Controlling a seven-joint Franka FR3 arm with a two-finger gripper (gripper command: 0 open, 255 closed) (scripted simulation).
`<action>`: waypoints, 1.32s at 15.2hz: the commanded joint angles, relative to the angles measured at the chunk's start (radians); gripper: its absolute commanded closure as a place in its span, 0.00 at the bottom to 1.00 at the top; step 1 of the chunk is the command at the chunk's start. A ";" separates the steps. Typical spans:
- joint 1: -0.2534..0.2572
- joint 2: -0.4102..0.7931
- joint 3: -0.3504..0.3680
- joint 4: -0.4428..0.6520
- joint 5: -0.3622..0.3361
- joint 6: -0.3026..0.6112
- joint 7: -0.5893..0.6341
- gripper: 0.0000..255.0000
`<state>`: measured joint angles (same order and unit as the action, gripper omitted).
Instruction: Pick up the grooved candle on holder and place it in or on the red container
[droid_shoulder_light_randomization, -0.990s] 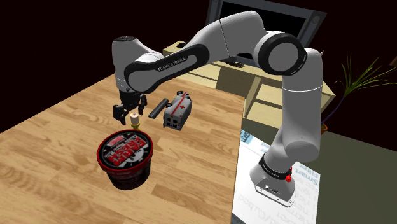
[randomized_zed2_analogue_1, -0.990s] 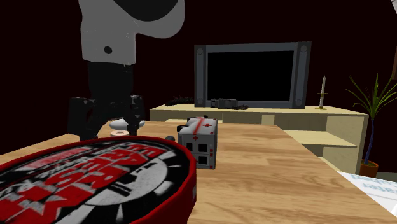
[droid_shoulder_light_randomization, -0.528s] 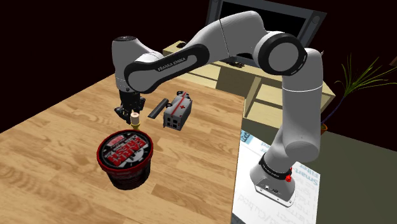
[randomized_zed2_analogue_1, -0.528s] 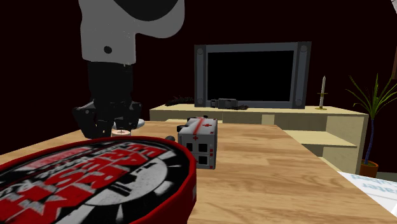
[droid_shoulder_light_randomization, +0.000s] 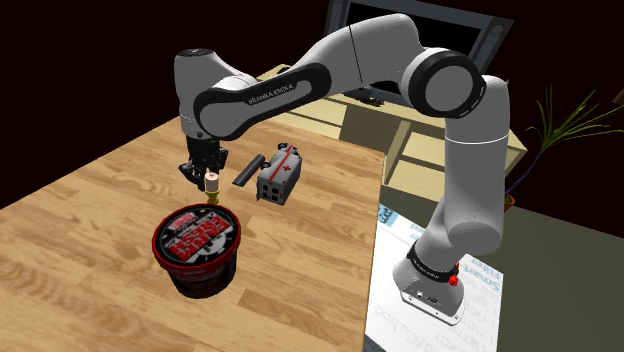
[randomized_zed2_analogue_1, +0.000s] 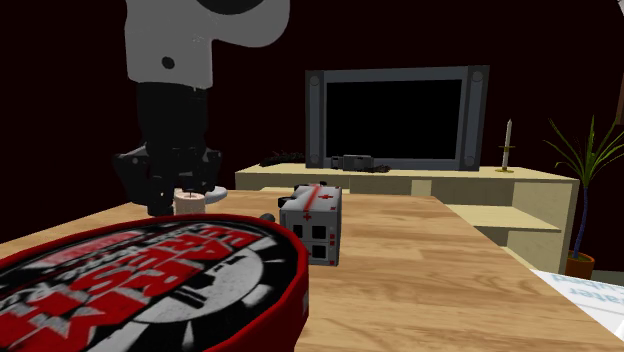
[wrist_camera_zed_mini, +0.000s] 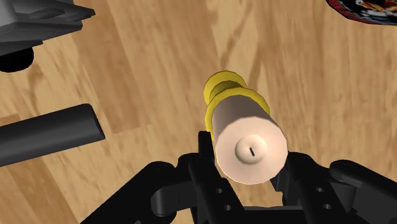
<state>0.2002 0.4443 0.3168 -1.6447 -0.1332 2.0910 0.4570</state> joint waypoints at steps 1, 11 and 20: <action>-0.001 -0.012 0.002 0.011 0.004 -0.022 -0.002 1.00; -0.002 -0.050 0.010 0.092 0.020 -0.139 -0.011 1.00; 0.001 -0.066 0.014 0.190 0.027 -0.253 -0.016 1.00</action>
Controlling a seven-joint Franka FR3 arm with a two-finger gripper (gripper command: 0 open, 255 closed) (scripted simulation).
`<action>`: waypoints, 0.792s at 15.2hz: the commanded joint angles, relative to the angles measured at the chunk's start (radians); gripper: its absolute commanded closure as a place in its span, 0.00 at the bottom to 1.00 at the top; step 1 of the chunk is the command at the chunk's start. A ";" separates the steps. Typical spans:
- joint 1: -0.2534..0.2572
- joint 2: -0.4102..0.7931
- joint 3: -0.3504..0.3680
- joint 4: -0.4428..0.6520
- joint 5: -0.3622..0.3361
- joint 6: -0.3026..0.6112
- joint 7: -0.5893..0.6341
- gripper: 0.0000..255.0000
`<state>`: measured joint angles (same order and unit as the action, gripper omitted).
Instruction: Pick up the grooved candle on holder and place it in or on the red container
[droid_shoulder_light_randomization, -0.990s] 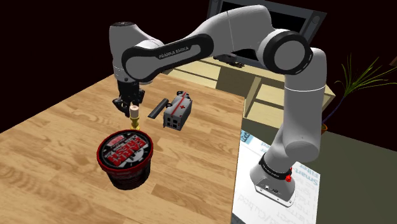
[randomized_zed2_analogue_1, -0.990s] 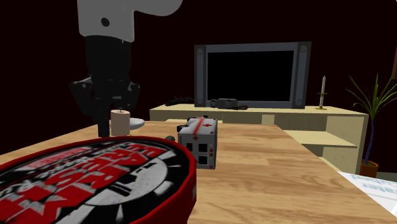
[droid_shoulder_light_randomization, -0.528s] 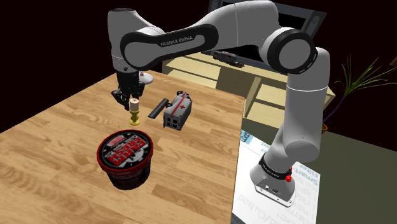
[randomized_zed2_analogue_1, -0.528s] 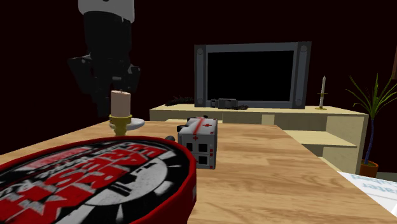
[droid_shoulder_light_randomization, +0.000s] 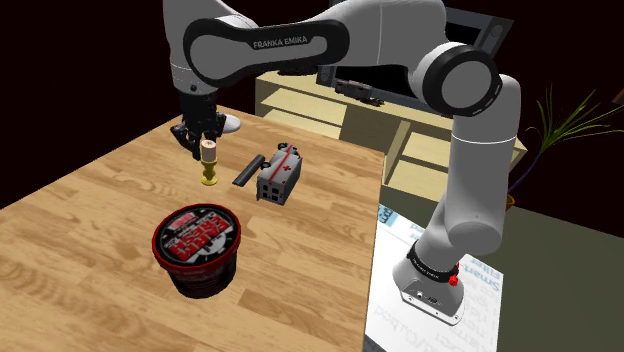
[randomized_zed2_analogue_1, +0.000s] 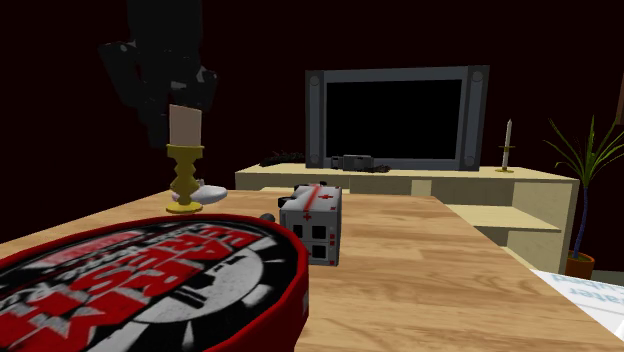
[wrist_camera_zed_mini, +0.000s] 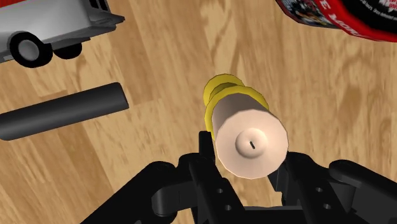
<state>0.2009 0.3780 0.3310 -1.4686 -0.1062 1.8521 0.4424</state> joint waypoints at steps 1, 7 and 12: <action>0.001 0.000 0.000 0.026 0.001 -0.027 -0.002 1.00; 0.007 0.002 0.002 0.110 0.001 -0.109 -0.003 1.00; 0.015 0.012 0.003 0.193 -0.002 -0.181 -0.003 1.00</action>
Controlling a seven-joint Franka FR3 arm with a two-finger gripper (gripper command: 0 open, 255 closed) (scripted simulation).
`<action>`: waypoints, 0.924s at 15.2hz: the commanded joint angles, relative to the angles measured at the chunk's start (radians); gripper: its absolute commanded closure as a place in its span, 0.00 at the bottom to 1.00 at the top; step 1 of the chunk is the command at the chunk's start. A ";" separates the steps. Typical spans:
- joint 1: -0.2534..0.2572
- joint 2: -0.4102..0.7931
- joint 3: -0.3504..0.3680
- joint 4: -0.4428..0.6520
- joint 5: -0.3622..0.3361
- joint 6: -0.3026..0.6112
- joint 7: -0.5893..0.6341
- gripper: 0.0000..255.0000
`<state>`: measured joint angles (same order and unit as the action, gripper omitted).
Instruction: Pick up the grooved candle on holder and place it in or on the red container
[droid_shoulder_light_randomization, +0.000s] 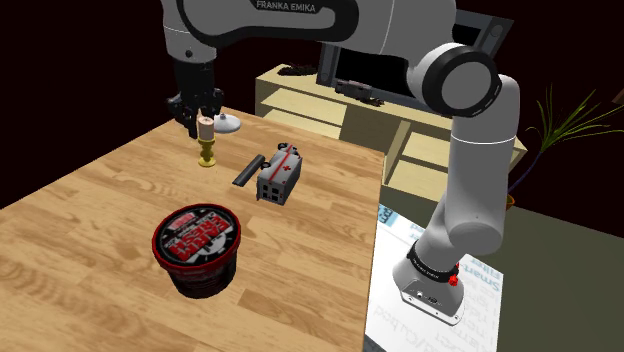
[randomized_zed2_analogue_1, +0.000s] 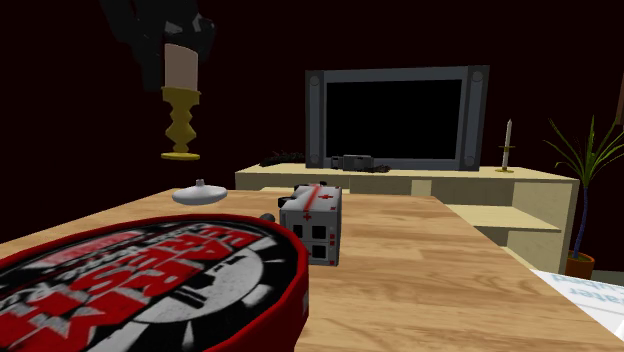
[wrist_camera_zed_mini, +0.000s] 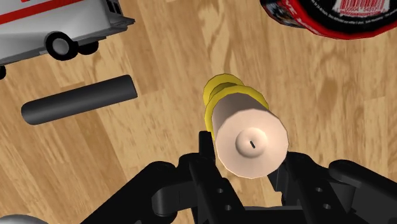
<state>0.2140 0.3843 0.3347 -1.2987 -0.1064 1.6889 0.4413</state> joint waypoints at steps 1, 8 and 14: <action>0.003 0.009 0.000 0.042 -0.002 -0.033 -0.001 1.00; 0.025 0.013 0.006 0.123 -0.006 -0.111 0.018 1.00; 0.088 -0.073 0.046 0.025 0.006 -0.097 0.129 1.00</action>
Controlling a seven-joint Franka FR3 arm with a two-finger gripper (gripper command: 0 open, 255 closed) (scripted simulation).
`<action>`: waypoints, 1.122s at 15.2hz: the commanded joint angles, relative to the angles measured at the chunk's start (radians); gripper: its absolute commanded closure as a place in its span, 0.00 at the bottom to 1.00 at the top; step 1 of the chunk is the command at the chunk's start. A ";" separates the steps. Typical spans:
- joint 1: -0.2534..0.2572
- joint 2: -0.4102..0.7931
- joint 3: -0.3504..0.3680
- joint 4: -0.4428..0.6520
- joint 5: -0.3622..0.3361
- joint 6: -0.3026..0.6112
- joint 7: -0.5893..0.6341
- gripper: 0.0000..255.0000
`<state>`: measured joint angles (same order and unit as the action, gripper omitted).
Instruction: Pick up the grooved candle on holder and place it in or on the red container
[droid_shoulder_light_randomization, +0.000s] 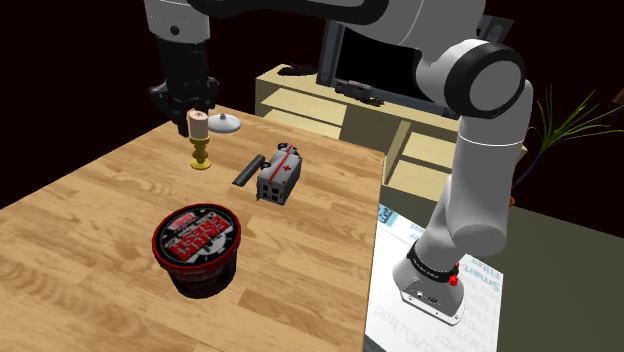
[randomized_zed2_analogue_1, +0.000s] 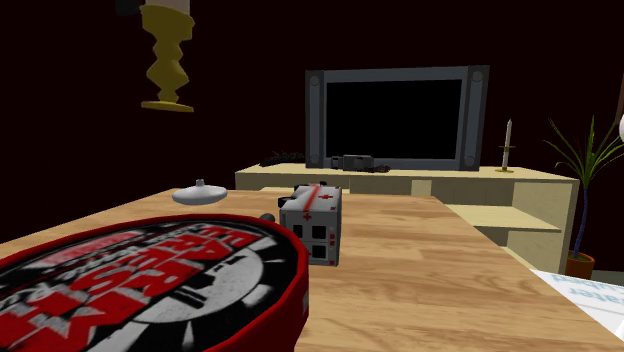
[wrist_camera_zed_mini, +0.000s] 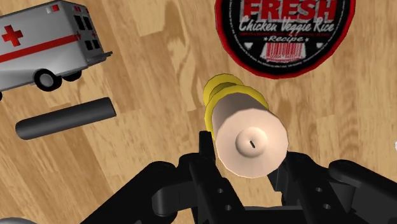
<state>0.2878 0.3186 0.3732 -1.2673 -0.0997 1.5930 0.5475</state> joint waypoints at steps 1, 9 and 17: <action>0.026 -0.017 0.014 -0.016 0.001 -0.001 0.043 1.00; 0.115 -0.060 0.064 -0.060 0.001 -0.001 0.185 1.00; 0.101 -0.086 0.061 -0.204 0.012 0.118 0.180 1.00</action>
<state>0.3894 0.2348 0.4348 -1.4529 -0.0889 1.6953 0.7274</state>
